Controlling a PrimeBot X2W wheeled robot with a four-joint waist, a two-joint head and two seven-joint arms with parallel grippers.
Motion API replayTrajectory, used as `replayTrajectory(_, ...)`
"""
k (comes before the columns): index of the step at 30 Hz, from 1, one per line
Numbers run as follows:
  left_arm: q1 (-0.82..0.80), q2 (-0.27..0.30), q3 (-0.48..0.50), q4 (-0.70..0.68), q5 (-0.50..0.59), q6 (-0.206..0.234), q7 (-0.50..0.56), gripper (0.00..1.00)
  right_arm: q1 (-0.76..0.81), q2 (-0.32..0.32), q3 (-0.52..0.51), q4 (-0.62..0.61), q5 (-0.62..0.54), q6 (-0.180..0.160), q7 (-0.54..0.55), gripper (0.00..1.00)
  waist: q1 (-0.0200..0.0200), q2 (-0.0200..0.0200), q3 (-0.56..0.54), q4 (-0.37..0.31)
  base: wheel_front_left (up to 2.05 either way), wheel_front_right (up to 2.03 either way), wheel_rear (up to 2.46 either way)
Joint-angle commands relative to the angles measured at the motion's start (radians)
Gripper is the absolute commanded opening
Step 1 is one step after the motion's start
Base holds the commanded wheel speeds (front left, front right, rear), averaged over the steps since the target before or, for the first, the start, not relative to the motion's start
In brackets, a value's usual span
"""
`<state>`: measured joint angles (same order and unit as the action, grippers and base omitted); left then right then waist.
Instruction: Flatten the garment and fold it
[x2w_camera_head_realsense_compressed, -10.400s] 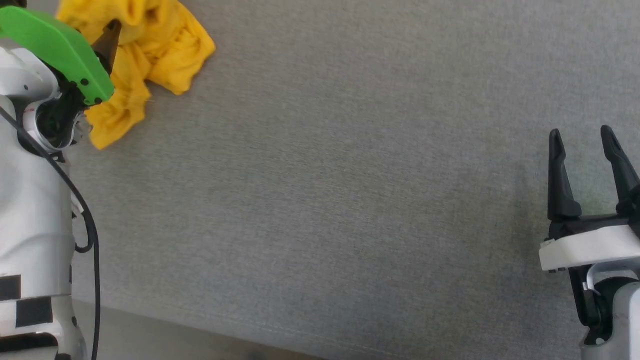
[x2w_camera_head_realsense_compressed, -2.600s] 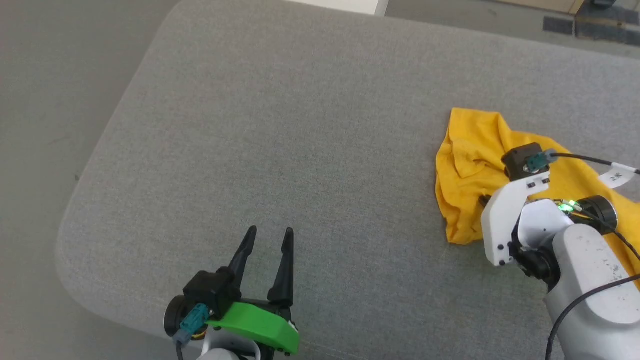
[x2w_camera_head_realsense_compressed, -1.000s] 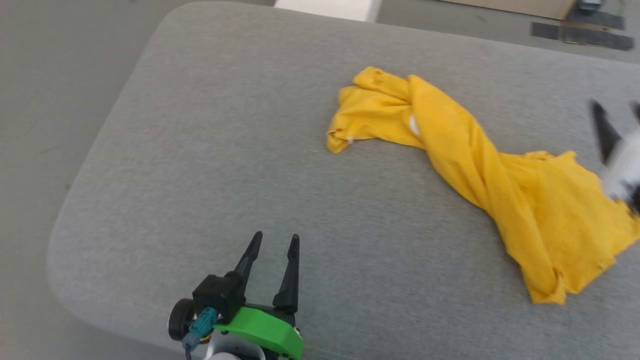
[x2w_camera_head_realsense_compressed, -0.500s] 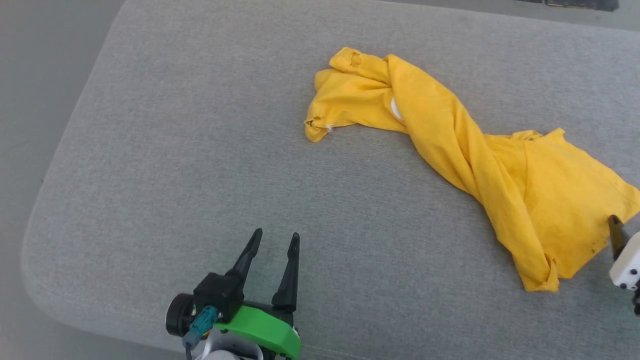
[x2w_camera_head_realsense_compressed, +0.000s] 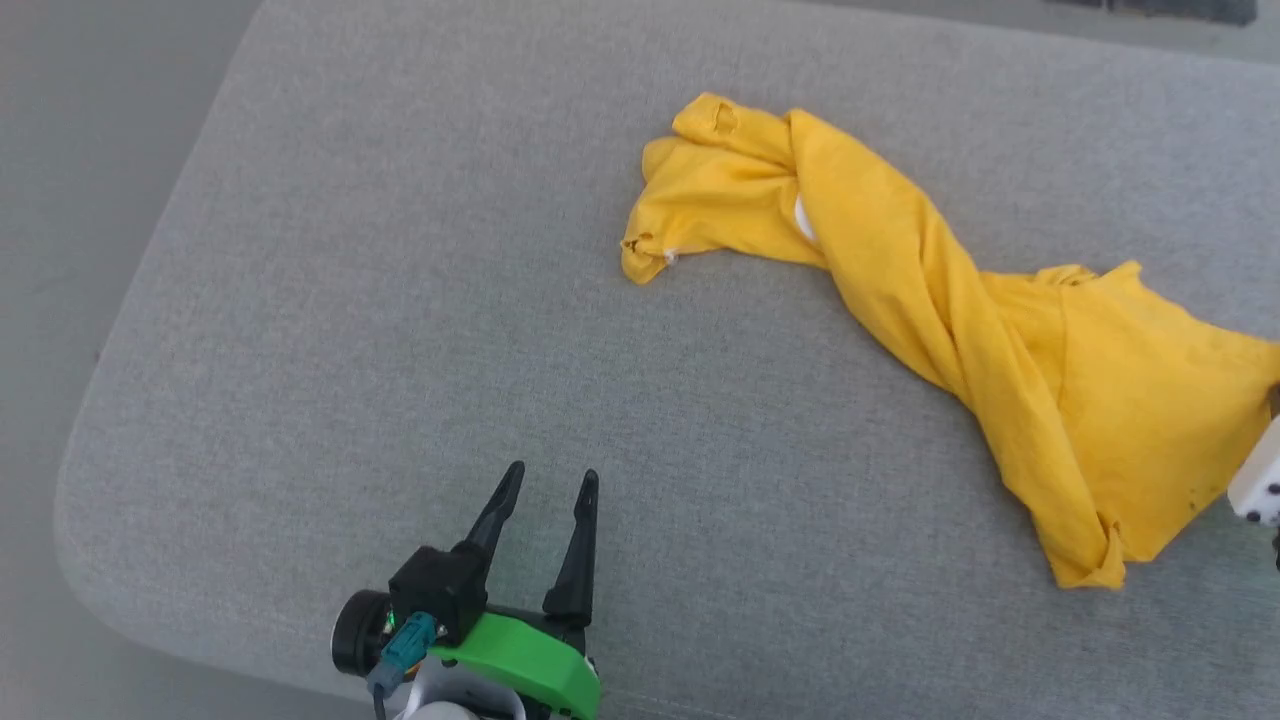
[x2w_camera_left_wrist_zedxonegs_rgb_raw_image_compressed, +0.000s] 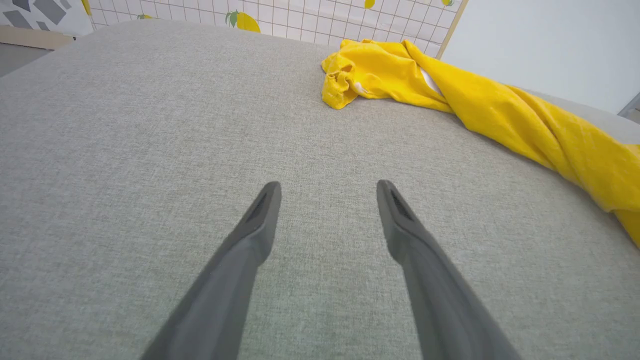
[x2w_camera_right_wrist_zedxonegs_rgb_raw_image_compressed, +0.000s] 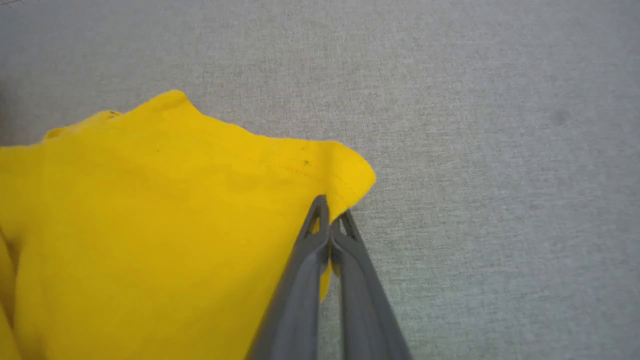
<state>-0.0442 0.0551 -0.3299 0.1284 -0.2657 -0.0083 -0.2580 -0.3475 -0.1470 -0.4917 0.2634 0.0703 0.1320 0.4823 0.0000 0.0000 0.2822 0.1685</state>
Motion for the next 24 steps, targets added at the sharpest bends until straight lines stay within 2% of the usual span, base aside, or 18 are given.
replayTrajectory(1, -0.004, -0.001, 0.002, 0.005, -0.002, -0.006, -0.004, 1.00, 0.002, -0.007, 0.015, -0.024, 0.013, -0.001, -0.009, 0.00, 0.0000, 0.0000, -0.042, -0.010, 0.00, 0.00, 0.00)
replayTrajectory(6, 0.020, -0.001, 0.008, 0.017, -0.007, -0.005, -0.004, 1.00, -0.001, -0.017, 0.160, -0.165, 0.068, -0.001, 0.006, 0.00, 0.0000, 0.0000, -0.123, -0.013, 0.00, 0.00, 0.00)
replayTrajectory(14, 0.078, 0.006, 0.030, 0.010, -0.022, 0.002, -0.004, 1.00, -0.004, 0.035, 0.553, -0.362, 0.178, -0.001, 0.080, 0.00, 0.0000, 0.0000, -0.194, 0.020, 0.00, 0.00, 0.00)
replayTrajectory(19, 0.100, 0.008, 0.042, 0.000, -0.030, 0.005, -0.004, 1.00, 0.016, 0.067, 0.804, -0.343, 0.266, -0.001, 0.104, 0.00, 0.0000, 0.0000, -0.184, 0.071, 0.00, 0.00, 0.00)
replayTrajectory(21, 0.101, 0.008, 0.038, -0.001, -0.031, 0.003, -0.004, 1.00, 0.030, 0.073, 0.880, -0.306, 0.280, -0.001, 0.107, 0.00, 0.0000, 0.0000, -0.174, 0.102, 0.00, 0.00, 0.00)
replayTrajectory(24, 0.100, 0.006, 0.033, 0.000, -0.033, 0.001, -0.004, 1.00, 0.059, 0.082, 0.933, -0.218, 0.302, -0.001, 0.107, 0.00, 0.0000, 0.0000, -0.162, 0.145, 0.00, 0.00, 0.00)
